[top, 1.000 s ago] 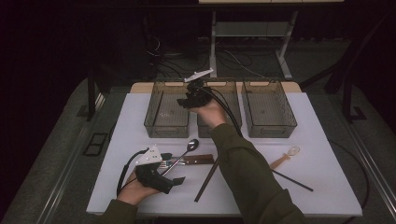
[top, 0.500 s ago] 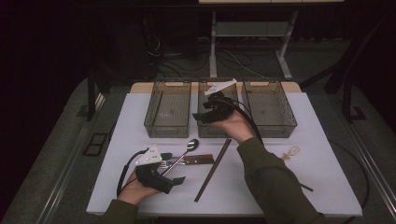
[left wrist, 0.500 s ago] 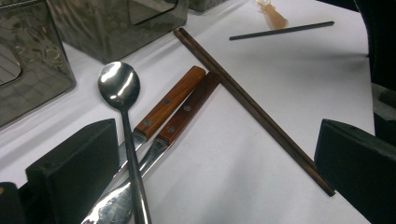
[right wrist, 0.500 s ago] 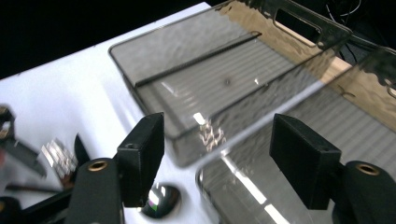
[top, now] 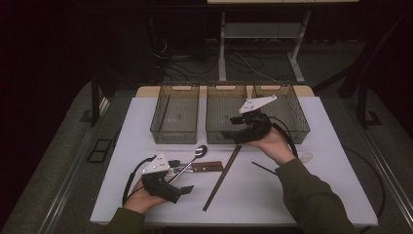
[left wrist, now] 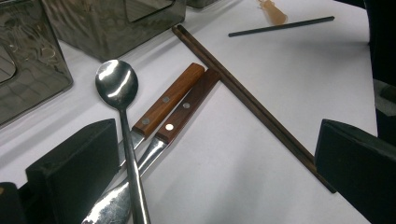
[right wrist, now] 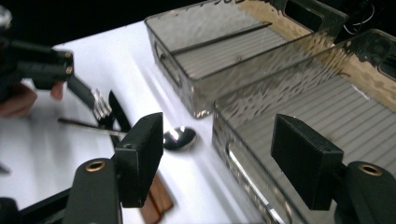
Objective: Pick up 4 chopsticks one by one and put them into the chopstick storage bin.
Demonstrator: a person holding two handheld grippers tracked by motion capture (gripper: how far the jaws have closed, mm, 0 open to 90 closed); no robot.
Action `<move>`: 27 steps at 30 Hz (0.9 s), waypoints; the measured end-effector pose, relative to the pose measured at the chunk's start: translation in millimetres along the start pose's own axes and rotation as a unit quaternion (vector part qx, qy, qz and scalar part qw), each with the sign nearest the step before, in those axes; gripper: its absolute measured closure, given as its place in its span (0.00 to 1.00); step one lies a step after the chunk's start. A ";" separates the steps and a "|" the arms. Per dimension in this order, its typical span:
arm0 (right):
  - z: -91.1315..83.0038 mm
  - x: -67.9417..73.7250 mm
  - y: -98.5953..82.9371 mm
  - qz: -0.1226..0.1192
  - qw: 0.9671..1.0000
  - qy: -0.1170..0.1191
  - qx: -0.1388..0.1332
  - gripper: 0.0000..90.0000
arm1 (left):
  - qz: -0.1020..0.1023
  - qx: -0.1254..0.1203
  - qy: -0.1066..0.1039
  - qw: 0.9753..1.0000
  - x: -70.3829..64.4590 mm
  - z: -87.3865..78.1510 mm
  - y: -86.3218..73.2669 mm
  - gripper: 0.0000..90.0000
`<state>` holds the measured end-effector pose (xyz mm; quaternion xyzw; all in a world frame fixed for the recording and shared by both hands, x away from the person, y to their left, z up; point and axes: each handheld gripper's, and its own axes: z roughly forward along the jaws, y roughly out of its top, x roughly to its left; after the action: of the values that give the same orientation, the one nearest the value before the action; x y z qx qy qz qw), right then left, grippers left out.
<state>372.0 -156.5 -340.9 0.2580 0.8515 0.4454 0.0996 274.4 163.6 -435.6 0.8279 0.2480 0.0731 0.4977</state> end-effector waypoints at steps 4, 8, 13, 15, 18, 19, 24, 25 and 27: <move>-9.0 -0.2 -17.5 0.005 1.000 0.008 -0.002 0.37 | 0.001 0.002 0.000 1.000 -0.5 0.9 0.1 0.00; -20.3 -2.4 -37.2 0.012 1.000 0.008 -0.004 0.37 | -0.001 0.004 0.003 1.000 0.5 -0.1 -0.2 0.00; -40.2 -4.4 -59.7 0.027 1.000 0.004 -0.013 0.37 | -0.004 -0.002 0.003 1.000 2.2 -2.9 -1.6 0.00; -47.0 -4.6 -68.1 0.031 0.999 0.001 -0.014 0.37 | -0.006 -0.002 0.002 1.000 2.9 -2.3 -1.7 0.00; -56.4 -5.5 -81.1 0.029 1.000 0.000 -0.008 0.37 | -0.005 -0.001 0.001 1.000 2.3 -1.0 -0.9 0.00; -60.1 -5.6 -86.0 0.031 0.999 -0.001 -0.010 0.37 | -0.005 -0.001 0.001 1.000 1.5 -1.0 -0.7 0.00; -78.8 -6.2 -106.5 0.039 0.999 0.003 -0.007 0.36 | -0.005 -0.004 0.007 1.000 0.4 -2.5 1.2 0.00; -82.6 -5.9 -110.0 0.040 0.999 0.004 -0.004 0.36 | -0.004 -0.002 0.009 1.000 0.3 -2.6 1.1 0.00; -90.0 -4.6 -117.0 0.041 0.999 -0.002 -0.004 0.35 | -0.004 0.000 0.010 1.000 -0.2 -2.6 1.0 0.00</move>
<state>298.8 -277.6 -383.4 0.2932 0.8384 0.4516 0.0843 273.6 165.2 -433.4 0.8259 0.2566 0.0796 0.4956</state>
